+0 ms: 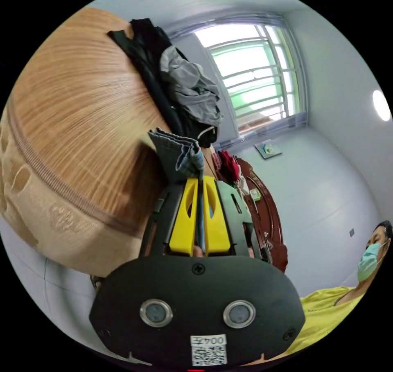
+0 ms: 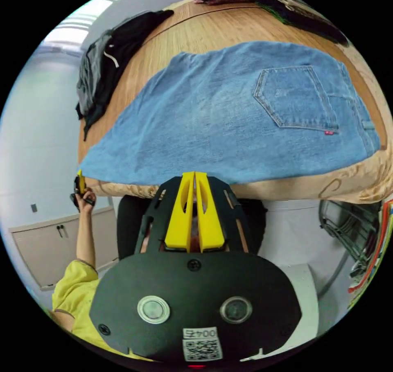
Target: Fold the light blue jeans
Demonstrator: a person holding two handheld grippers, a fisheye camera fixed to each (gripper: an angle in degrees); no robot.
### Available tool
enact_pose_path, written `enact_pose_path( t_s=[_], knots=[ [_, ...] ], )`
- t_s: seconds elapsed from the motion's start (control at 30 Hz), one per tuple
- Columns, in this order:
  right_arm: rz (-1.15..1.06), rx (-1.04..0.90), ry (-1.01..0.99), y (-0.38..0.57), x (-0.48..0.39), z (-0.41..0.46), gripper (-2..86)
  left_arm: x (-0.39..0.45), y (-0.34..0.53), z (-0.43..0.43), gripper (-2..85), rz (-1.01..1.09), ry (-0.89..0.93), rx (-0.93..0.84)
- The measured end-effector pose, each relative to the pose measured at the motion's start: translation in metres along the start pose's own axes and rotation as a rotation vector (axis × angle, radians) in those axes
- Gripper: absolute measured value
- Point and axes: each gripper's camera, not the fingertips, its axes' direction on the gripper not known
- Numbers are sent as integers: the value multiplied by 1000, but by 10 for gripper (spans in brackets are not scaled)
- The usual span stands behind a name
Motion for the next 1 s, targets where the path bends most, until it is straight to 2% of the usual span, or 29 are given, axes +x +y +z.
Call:
enact_pose_path(
  t_s=[0.07,0.13,0.37,0.53,0.77,0.87,1.0],
  knots=[
    [14,70,-196,28,26,2,-6,57,-43,16,25,113,43,-23],
    [18,97,-251,45,41,7,-7,106,-74,33,24,206,69,-48],
    [-19,134,-303,87,89,26,-7,330,-167,135,20,562,120,-228],
    [-28,168,-320,103,122,33,-7,475,-196,225,19,722,162,-344],
    [11,227,-313,127,176,43,-6,648,-158,391,22,948,227,-564],
    [57,249,-318,138,200,50,-4,683,-112,470,26,1008,227,-695],
    [133,270,-318,148,225,64,6,686,-38,562,39,1020,169,-913]
  ],
)
